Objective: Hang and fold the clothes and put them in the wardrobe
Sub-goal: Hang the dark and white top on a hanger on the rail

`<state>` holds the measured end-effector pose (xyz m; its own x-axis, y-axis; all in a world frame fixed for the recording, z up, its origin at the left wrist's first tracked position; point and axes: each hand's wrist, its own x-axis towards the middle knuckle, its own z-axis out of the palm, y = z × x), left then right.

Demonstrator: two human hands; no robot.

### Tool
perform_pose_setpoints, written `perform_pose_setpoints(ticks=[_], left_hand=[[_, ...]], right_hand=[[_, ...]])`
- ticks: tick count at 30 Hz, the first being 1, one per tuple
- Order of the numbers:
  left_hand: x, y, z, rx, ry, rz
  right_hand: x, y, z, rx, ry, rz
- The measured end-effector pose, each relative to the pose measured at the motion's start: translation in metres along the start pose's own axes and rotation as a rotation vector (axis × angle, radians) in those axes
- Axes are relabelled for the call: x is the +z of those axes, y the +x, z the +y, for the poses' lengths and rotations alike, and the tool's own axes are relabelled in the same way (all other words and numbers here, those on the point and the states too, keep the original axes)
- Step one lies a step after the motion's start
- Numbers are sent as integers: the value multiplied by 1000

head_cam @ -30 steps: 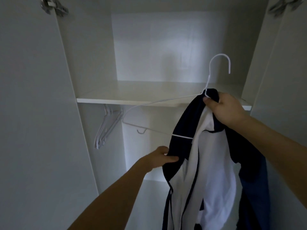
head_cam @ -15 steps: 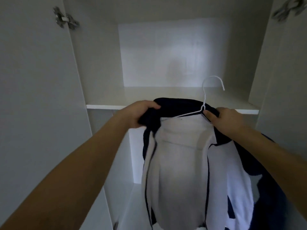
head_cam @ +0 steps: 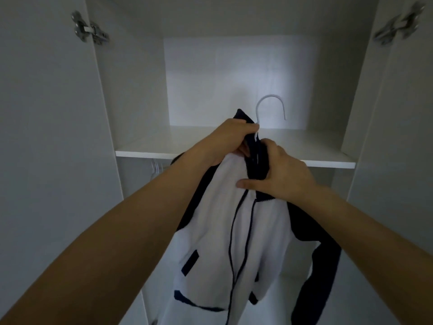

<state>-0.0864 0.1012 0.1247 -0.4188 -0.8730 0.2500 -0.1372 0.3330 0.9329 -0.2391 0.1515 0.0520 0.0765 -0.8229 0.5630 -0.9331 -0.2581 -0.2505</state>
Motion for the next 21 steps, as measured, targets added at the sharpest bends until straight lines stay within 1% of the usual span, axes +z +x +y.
perform_pose_setpoints(ticks=[2, 3, 4, 5, 6, 7, 8, 9, 10, 11, 12, 13, 14, 17, 18, 21], left_hand=[[-7, -3, -2, 28, -3, 62], [-10, -7, -8, 66, -8, 133], [-11, -14, -21, 144, -13, 240], [-7, -25, -41, 273, 7, 375], [2, -41, -69, 430, 92, 511], [17, -61, -100, 556, 245, 580], [34, -80, -132, 626, 432, 556], [53, -95, -165, 643, 614, 454], [71, -104, -193, 579, 744, 329], [87, -108, -216, 455, 775, 255], [99, -109, -229, 315, 721, 242], [105, -107, -237, 217, 621, 260], [108, -103, -239, 192, 526, 284], [113, -90, -232, 291, 345, 397], [115, -86, -226, 299, 279, 432], [126, -76, -204, 275, 163, 441]], right_hand=[[7, 6, 1, 32, 12, 62], [9, 9, 2, 69, 28, 105], [9, 13, 3, 112, 53, 127], [10, 16, 5, 147, 84, 123], [11, 19, 5, 175, 125, 103], [12, 21, 5, 202, 176, 81], [12, 23, 3, 226, 229, 65], [13, 25, 1, 244, 276, 52], [13, 27, 0, 255, 312, 42], [12, 29, -1, 261, 334, 36], [11, 29, -1, 267, 347, 38], [8, 29, -1, 272, 356, 49], [5, 27, 0, 279, 366, 64], [-7, 18, 5, 299, 417, 119], [-11, 14, 7, 308, 435, 142], [-22, 3, 9, 354, 493, 208]])
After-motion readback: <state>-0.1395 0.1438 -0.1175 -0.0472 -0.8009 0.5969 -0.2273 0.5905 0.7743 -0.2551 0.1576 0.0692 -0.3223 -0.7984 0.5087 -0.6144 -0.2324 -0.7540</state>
